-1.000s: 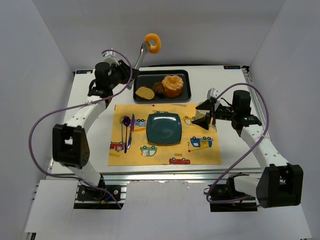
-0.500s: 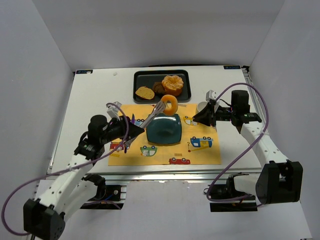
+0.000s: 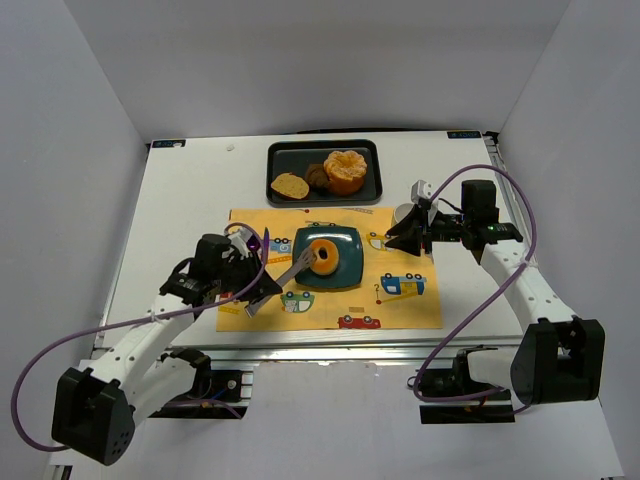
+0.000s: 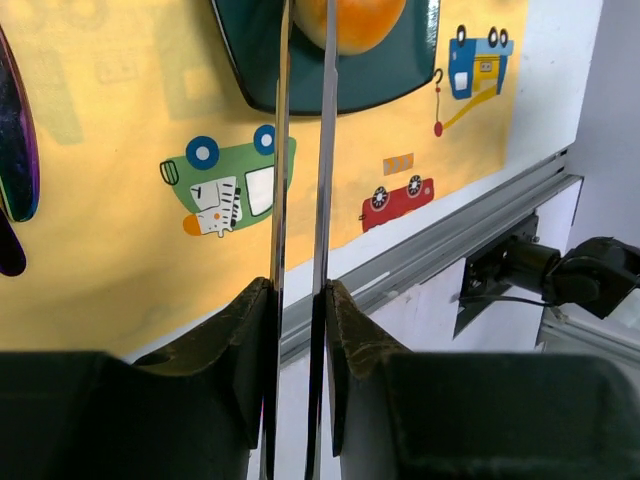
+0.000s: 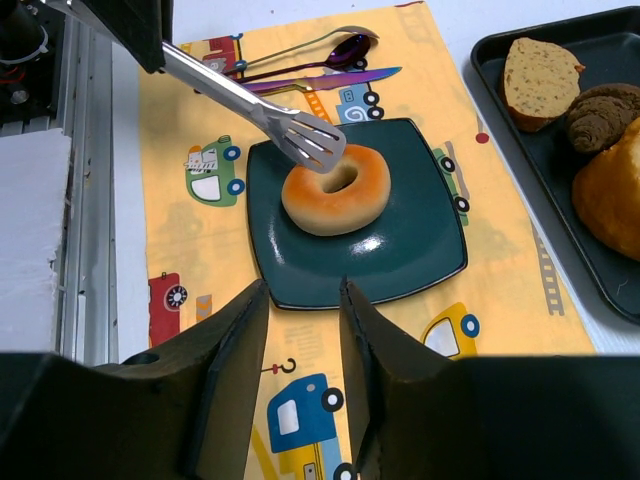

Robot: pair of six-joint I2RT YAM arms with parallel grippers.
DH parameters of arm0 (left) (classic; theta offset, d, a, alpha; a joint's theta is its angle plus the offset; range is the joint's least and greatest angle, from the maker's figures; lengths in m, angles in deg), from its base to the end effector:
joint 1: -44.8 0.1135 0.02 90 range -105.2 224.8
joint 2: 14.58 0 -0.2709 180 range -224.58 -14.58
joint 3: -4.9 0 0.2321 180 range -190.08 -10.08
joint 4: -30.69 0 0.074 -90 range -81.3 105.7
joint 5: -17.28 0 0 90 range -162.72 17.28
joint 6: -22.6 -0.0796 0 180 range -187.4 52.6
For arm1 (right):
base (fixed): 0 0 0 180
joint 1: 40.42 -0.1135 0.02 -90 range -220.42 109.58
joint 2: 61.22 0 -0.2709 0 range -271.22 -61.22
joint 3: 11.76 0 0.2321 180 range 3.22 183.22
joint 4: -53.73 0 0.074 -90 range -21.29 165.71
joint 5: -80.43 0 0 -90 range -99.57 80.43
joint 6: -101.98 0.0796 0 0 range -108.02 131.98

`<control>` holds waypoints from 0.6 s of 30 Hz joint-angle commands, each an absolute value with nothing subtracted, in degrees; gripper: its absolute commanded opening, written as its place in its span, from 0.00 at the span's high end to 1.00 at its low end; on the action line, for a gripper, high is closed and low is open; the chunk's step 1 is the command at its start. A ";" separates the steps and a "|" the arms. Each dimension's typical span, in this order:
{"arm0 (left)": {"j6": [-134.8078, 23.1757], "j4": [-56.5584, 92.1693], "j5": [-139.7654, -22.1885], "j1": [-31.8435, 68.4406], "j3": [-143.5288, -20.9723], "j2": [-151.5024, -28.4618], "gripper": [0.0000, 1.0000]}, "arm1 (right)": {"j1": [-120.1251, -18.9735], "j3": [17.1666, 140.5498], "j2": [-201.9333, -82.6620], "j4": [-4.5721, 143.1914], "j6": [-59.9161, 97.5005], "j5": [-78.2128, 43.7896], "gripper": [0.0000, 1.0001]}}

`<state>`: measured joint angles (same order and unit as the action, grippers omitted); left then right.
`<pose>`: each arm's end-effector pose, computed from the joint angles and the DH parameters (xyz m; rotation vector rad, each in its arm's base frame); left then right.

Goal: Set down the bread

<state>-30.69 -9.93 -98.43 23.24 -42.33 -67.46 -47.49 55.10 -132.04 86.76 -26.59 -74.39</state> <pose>0.1624 -0.1013 0.2014 -0.1029 2.5153 -0.9895 0.2379 0.1021 0.2884 -1.2457 1.4643 0.8718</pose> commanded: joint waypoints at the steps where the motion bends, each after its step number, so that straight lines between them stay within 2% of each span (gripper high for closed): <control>1: -32.77 -9.79 -95.92 23.18 -44.18 -68.54 0.91 | -47.10 56.84 -130.39 86.82 -26.70 -75.49 0.59; 4: -33.12 -9.78 -95.39 23.18 -44.80 -69.77 0.75 | -47.19 56.49 -130.04 86.91 -26.78 -75.23 0.57; 6: -33.29 -9.87 -95.22 23.18 -45.50 -69.16 0.61 | -47.10 56.14 -129.77 86.82 -26.78 -75.05 0.56; 13: -32.33 -8.91 -94.60 23.18 -46.20 -68.37 0.46 | -47.10 55.43 -129.86 86.29 -26.34 -75.49 0.55; 18: -31.98 -8.20 -92.93 23.26 -46.55 -68.63 0.44 | -47.10 55.52 -129.86 86.20 -26.34 -75.40 0.55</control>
<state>-32.15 -9.44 -94.91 23.24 -44.32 -69.54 -47.49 55.08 -131.02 86.74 -26.39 -74.26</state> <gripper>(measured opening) 0.558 0.451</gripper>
